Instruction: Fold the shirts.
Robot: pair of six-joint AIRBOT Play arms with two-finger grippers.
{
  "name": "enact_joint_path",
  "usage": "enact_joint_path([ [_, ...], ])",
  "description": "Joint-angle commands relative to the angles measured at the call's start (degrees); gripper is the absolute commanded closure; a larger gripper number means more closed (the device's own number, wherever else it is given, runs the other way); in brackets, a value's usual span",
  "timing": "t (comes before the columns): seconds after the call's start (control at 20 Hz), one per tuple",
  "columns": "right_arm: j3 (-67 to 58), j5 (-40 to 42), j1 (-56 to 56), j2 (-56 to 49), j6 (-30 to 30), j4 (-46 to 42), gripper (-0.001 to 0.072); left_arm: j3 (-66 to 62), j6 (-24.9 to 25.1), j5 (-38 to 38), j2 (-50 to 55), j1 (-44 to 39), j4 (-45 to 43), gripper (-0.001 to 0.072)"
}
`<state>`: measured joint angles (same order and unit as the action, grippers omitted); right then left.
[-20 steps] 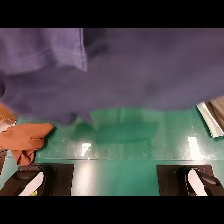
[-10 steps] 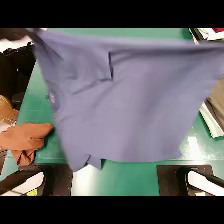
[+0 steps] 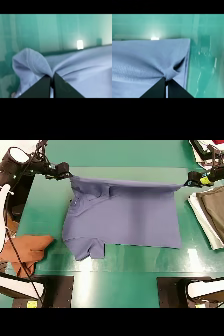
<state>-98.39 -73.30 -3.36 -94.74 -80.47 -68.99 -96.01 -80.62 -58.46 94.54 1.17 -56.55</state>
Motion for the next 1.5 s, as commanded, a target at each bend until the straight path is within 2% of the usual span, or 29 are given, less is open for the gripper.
enact_joint_path([
  [0.0,0.3,1.1,0.0,-0.3,0.2,-0.3,0.0699,-2.7,3.3,-2.8,2.2,0.1,-0.5,0.0681],
  [0.15,0.4,-4.3,0.9,0.9,0.5,-5.6,0.07,-1.0,3.5,-13.1,2.2,-0.1,-3.5,0.0683],
  [0.3,6.1,-4.5,2.5,2.1,0.5,-8.1,0.07,5.2,2.9,-12.5,2.2,-0.7,-7.9,0.0682],
  [0.5,15.3,-1.4,4.7,2.3,0.5,-7.3,0.0697,10.4,2.6,-9.7,2.2,-0.7,-8.1,0.068],
  [0.55,16.5,-0.6,4.9,2.3,0.1,-6.5,0.0686,10.5,2.6,-10.4,2.2,-0.7,-8.2,0.0631],
  [0.6,16.9,-0.8,4.8,2.3,-0.2,-5.0,0.053,10.3,2.5,-11.7,2.1,-0.6,-8.4,0.0301],
  [0.65,16.8,-1.4,4.5,2.4,-0.2,-3.8,0.0366,10.0,1.4,-13.8,1.9,-0.5,-9.6,0.0179],
  [0.7,16.5,-2.8,3.8,2.9,-0.2,-2.5,0.035,9.9,1.0,-16.4,1.1,-0.3,-11.4,0.0224],
  [0.8,17.8,-4.6,2.1,6.2,0.0,-1.4,0.035,11.4,1.0,-20.0,-2.6,0.4,-15.3,0.0224],
  [1.0,27.4,-4.6,-2.3,18.3,0.0,-1.0,0.035,27.4,-0.2,-19.8,-17.9,1.4,-17.6,0.0224],
  [1.25,37.1,-0.5,-6.8,29.4,0.0,-1.0,0.035,51.8,-3.2,-17.1,-35.1,1.3,-11.9,0.0224],
  [1.35,38.5,-0.4,-7.3,31.3,0.0,-1.0,0.035,58.8,-5.2,-15.8,-39.0,1.3,-11.3,0.0224],
  [1.45,38.6,-0.2,-7.2,32.3,0.0,-0.9,0.035,63.8,-5.1,-14.3,-40.3,1.3,-7.9,0.0223],
])
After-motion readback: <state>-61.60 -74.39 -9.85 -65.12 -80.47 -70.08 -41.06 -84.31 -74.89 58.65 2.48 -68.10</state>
